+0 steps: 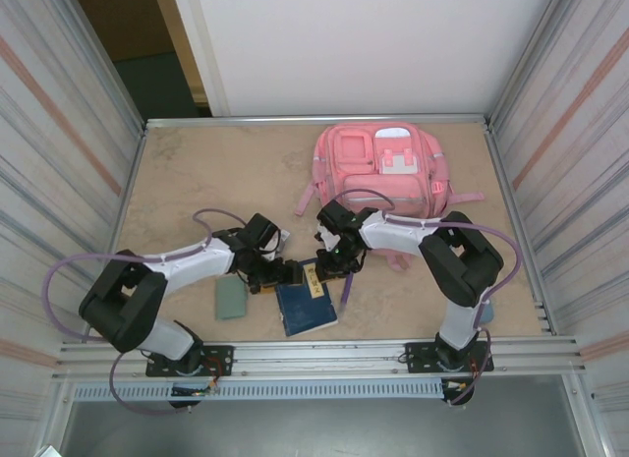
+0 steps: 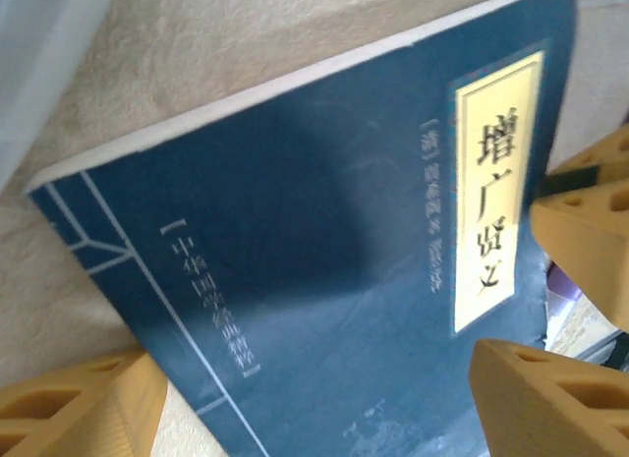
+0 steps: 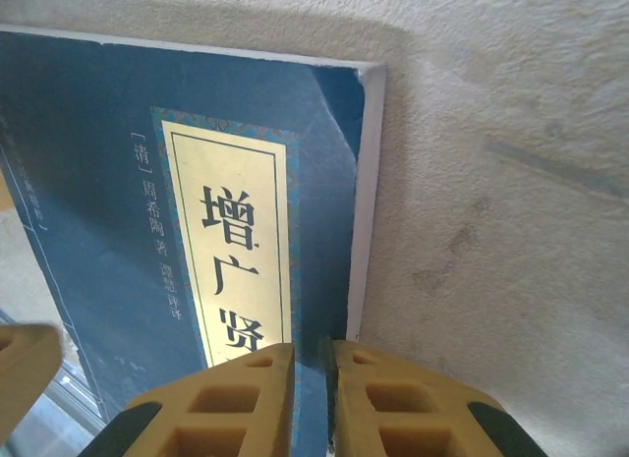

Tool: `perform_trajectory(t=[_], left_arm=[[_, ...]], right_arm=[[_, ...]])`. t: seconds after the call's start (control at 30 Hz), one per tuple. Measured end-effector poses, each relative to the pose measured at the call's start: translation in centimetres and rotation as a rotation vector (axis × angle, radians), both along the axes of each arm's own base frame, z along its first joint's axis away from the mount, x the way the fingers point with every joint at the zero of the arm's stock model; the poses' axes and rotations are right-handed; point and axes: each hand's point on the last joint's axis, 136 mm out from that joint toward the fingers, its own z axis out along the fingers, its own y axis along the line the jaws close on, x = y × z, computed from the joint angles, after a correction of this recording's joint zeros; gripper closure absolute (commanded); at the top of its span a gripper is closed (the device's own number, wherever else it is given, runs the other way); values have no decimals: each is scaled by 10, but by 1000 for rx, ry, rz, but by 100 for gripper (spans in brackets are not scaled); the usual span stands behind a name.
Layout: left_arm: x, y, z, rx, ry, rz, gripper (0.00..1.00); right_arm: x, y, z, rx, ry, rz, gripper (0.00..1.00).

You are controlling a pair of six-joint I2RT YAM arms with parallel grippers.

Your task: Pack the student bag

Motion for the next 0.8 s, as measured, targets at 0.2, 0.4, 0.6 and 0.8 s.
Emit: perform_trajectory(t=[0.2, 0.4, 0.6, 0.8], left_arm=[[2, 0, 3, -35, 25, 35, 20], [0, 0, 13, -80, -4, 50, 27], [10, -14, 48, -224, -103, 67, 36], [12, -10, 46, -198, -107, 95, 75]], right_arm=[[0, 1, -2, 4, 7, -19, 81], [0, 1, -2, 48, 33, -42, 80], [2, 12, -2, 125, 34, -43, 80], [3, 17, -2, 162, 26, -44, 76]])
